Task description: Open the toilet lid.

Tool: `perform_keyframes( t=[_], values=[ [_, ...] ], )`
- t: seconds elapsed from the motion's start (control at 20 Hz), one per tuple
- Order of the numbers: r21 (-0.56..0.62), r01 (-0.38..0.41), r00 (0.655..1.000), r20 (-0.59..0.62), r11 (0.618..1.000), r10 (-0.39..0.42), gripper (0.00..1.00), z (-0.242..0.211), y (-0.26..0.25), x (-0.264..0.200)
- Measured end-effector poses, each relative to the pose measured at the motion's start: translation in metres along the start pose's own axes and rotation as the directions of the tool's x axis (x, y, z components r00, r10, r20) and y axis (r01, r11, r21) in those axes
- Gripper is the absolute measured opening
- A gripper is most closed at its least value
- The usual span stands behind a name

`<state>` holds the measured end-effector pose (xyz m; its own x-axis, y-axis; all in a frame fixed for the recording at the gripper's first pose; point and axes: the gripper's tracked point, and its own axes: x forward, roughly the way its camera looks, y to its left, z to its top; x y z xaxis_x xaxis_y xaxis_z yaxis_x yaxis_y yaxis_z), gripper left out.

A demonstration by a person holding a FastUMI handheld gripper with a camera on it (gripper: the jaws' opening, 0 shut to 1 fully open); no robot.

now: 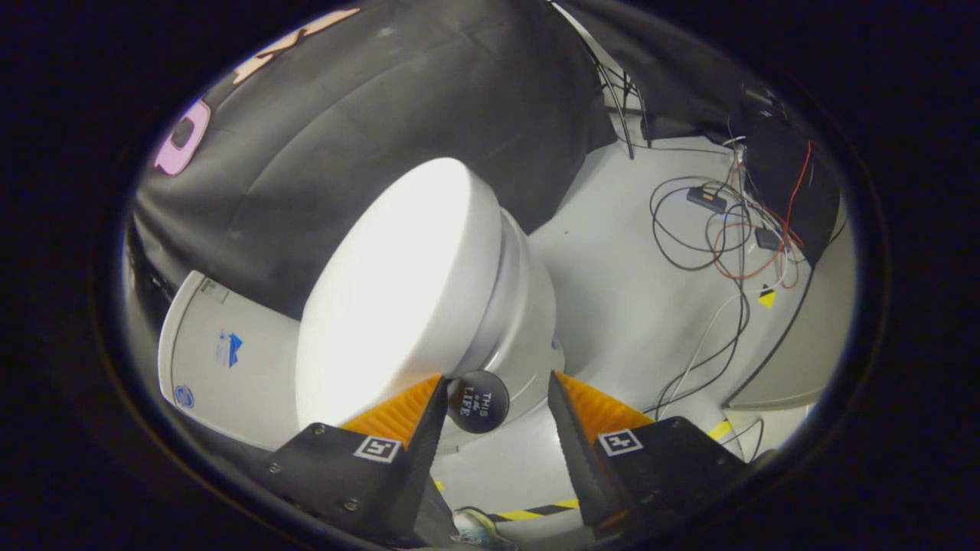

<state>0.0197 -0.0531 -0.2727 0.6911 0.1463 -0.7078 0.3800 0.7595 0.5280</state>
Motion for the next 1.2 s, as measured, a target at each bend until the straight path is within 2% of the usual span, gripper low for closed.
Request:
perform_keyframes(
  t=[0.3,0.4,0.5,0.7,0.85,0.95,1.0,1.05,1.2],
  values=[
    [0.086,-0.035,0.999,-0.036,0.996,0.039,0.78,-0.002,0.0,0.001],
    [0.143,-0.096,0.994,-0.042,0.985,0.103,0.78,0.002,0.013,0.002],
    [0.181,-0.098,0.993,-0.043,0.979,0.107,0.33,-0.003,0.016,0.002],
    [0.177,-0.116,0.992,-0.021,0.977,0.122,0.35,0.001,0.016,0.007],
    [0.17,-0.141,0.989,-0.011,0.975,0.145,0.15,0.006,0.013,-0.003],
    [0.132,-0.152,0.988,0.007,0.979,0.153,0.15,0.006,0.019,-0.003],
    [0.15,-0.166,0.986,0.018,0.975,0.165,0.16,0.01,0.02,-0.001],
    [0.169,-0.194,0.981,0.024,0.966,0.193,0.02,0.01,0.026,-0.012],
    [0.145,-0.212,0.977,0.029,0.966,0.211,0.02,0.017,0.029,-0.021]
  ],
)
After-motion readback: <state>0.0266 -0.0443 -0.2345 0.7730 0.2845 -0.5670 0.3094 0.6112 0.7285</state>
